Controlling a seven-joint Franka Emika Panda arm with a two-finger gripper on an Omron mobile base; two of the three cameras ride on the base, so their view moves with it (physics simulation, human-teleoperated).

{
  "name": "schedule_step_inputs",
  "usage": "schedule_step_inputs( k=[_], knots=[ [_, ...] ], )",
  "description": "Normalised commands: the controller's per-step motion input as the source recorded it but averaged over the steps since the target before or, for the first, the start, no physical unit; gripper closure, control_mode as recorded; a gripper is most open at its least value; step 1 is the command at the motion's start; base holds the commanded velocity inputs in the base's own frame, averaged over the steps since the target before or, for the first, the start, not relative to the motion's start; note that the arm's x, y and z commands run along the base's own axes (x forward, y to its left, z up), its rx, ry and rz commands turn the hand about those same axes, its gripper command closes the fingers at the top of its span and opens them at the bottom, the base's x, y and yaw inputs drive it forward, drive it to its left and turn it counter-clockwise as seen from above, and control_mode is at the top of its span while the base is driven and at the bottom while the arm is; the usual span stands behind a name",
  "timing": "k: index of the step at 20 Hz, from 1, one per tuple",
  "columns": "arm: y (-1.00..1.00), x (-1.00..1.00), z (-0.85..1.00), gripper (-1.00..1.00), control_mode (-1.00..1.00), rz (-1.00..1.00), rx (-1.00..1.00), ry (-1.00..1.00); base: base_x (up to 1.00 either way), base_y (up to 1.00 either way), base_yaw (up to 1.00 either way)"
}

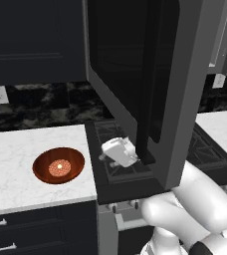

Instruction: Open the microwave, place the bowl with waffle inside the microwave, then close the microwave door and turn it on.

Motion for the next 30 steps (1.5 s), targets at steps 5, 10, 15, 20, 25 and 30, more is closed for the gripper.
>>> schedule_step_inputs(
  k=[5, 10, 15, 20, 25, 30],
  knots=[
    [0.22, 0.31, -0.04, -1.0, -1.0, -0.06, 0.0, 0.0, 0.0, 0.0, 0.0],
    [0.15, 0.34, -0.24, -1.0, -1.0, -0.06, 0.0, 0.0, 0.0, 0.0, 0.0],
    [0.14, 0.37, -0.36, -1.0, -1.0, -0.06, -0.01, 0.0, 0.0, 0.0, 0.0],
    [0.17, 0.3, -0.26, -1.0, -1.0, -0.03, -0.01, 0.0, 0.0, 0.0, 0.0],
    [0.09, 0.21, -0.35, -1.0, -1.0, 0.0, -0.01, 0.0, 0.0, 0.0, 0.0],
    [0.16, 0.16, -0.28, -1.0, -1.0, 0.0, 0.0, 0.0, 0.0, 0.0, 0.0]
  ],
)
